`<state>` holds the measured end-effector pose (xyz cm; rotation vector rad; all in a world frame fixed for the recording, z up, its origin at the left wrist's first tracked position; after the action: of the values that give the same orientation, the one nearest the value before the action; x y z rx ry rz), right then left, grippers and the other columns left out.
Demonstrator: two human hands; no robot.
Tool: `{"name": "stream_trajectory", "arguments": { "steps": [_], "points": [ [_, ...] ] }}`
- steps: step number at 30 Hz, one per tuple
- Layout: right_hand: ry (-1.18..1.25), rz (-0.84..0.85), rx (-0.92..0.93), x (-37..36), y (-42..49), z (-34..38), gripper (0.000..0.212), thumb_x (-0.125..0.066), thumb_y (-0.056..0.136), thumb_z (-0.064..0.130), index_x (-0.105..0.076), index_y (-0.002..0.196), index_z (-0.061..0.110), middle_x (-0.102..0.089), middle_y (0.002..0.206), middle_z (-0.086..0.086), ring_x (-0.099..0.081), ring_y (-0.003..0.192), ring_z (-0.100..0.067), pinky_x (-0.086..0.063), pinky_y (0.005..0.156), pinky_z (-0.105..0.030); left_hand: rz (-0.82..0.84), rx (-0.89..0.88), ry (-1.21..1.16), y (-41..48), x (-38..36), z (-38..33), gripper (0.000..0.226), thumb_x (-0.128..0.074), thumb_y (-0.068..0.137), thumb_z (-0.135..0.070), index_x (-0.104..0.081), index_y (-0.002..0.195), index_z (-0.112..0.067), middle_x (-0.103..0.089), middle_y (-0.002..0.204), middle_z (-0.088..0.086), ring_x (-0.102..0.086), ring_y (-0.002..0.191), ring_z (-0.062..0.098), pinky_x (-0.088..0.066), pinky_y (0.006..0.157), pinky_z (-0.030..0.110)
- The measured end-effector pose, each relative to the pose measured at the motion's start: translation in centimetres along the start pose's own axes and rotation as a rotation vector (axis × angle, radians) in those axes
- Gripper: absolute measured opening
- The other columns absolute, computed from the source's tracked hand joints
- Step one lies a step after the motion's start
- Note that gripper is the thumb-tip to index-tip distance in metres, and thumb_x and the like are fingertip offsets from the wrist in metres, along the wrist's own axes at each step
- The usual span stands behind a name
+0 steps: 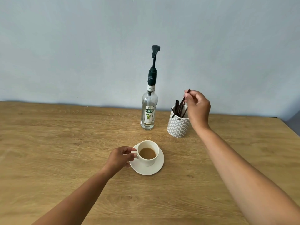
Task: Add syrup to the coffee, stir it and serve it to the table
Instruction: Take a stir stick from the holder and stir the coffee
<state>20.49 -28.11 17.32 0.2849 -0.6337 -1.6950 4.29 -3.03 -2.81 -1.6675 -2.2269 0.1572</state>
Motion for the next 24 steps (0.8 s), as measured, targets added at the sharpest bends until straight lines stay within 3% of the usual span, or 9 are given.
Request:
{"name": "stream_trajectory", "arguments": {
  "steps": [5, 9, 12, 15, 18, 24],
  "points": [
    [0.185, 0.07, -0.034, -0.2, -4.0, 2.0, 0.007, -0.06, 0.092, 0.007, -0.066, 0.095, 0.007, -0.067, 0.078, -0.004, -0.063, 0.065, -0.008, -0.05, 0.066, -0.018, -0.004, -0.01, -0.004, -0.1, -0.1, 0.0, 0.016, -0.075, 0.087, -0.009, -0.076, 0.103, -0.01, -0.075, 0.104, 0.02, -0.069, 0.087, 0.021, -0.061, 0.078, 0.045],
    [0.114, 0.216, -0.129, -1.8, -8.7, -0.1, 0.007, -0.059, 0.094, 0.011, -0.063, 0.09, 0.007, -0.068, 0.074, -0.004, -0.066, 0.061, -0.011, -0.052, 0.06, -0.022, -0.009, -0.021, 0.006, 0.0, -0.1, 0.0, 0.014, -0.074, 0.087, -0.01, -0.076, 0.101, -0.014, -0.074, 0.095, 0.013, -0.068, 0.086, 0.02, -0.06, 0.073, 0.042],
    [-0.017, 0.341, -0.11, -3.0, -11.8, -1.8, 0.007, -0.061, 0.092, 0.009, -0.063, 0.091, 0.016, -0.068, 0.075, 0.005, -0.066, 0.061, -0.005, -0.051, 0.06, -0.016, -0.011, -0.028, 0.002, 0.0, -0.1, 0.1, 0.012, -0.075, 0.087, -0.013, -0.076, 0.096, -0.02, -0.072, 0.088, 0.006, -0.068, 0.081, 0.018, -0.058, 0.061, 0.031],
    [-0.109, 0.425, -0.107, -3.9, -13.9, -3.0, 0.018, -0.068, 0.085, 0.001, -0.063, 0.09, 0.018, -0.069, 0.075, 0.002, -0.067, 0.065, -0.008, -0.053, 0.063, -0.018, -0.024, -0.037, 0.01, -0.1, 0.0, 0.3, 0.011, -0.075, 0.087, -0.016, -0.077, 0.092, -0.025, -0.073, 0.085, 0.001, -0.07, 0.076, 0.014, -0.055, 0.053, 0.024],
    [-0.192, 0.47, -0.072, -4.3, -15.1, -3.4, 0.014, -0.071, 0.082, 0.004, -0.066, 0.086, 0.016, -0.07, 0.075, 0.002, -0.068, 0.069, -0.011, -0.056, 0.065, -0.03, -0.043, -0.039, 0.03, -0.2, 0.0, 0.3, 0.012, -0.076, 0.086, -0.019, -0.077, 0.088, -0.03, -0.074, 0.083, -0.005, -0.071, 0.072, 0.01, -0.055, 0.052, 0.024],
    [-0.25, 0.598, 0.017, -5.2, -16.0, -2.8, 0.012, -0.069, 0.086, 0.008, -0.072, 0.095, 0.013, -0.073, 0.092, 0.0, -0.068, 0.082, -0.014, -0.057, 0.074, -0.034, -0.059, -0.036, 0.058, -0.3, 0.0, 0.1, 0.014, -0.076, 0.085, -0.02, -0.076, 0.086, -0.034, -0.075, 0.085, -0.008, -0.071, 0.071, 0.011, -0.054, 0.055, 0.029]
  ]
}}
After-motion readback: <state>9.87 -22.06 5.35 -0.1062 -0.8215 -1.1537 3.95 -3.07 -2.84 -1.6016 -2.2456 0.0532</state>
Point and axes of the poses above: each hand's wrist, its own y-axis towards the middle knuckle, its own x-axis out of the back of the hand, z = x × y, the point moved 6 cm from there along y, towards the middle knuckle
